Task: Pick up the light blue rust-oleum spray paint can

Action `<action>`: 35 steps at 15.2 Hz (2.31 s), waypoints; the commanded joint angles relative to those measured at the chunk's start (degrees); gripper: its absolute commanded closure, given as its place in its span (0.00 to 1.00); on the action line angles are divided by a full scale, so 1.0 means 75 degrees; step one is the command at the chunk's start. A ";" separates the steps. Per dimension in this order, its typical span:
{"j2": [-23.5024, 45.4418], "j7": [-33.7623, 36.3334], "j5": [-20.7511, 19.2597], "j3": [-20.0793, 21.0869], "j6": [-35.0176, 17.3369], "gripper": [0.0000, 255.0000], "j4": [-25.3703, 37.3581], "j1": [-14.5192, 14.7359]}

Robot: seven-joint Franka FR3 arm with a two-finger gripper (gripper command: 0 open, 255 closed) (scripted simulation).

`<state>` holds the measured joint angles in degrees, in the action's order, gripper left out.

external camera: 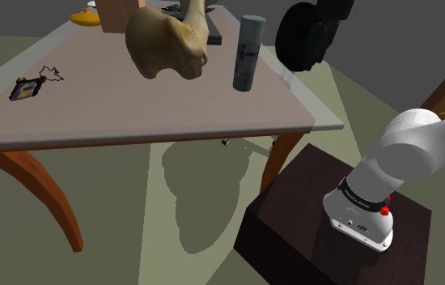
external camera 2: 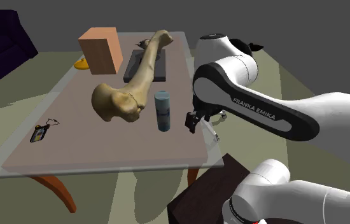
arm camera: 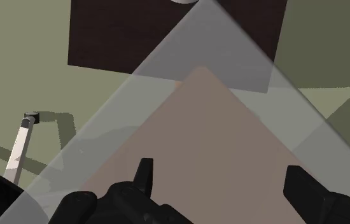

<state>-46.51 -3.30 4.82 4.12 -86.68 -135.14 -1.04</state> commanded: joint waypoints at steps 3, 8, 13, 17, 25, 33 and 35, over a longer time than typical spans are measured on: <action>0.0684 0.0205 0.0039 0.0142 0.0103 0.00 0.0689 -0.0028; 0.2380 0.0748 0.0045 0.0473 0.0539 0.00 0.2572 -0.0109; 0.4150 0.1349 -0.0079 0.0786 0.1236 0.00 0.4776 -0.0155; 0.5429 0.1781 -0.0245 0.0977 0.1875 0.00 0.6507 -0.0111; 0.5095 0.1705 -0.0198 0.0953 0.1020 0.00 0.5321 -0.0114; 0.5096 0.1707 -0.0198 0.0954 0.1027 1.00 0.5331 -0.0113; 0.5095 0.1706 -0.0198 0.0954 0.1026 1.00 0.5328 -0.0113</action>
<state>-8.32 9.50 3.31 11.26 -78.97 -95.15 -1.90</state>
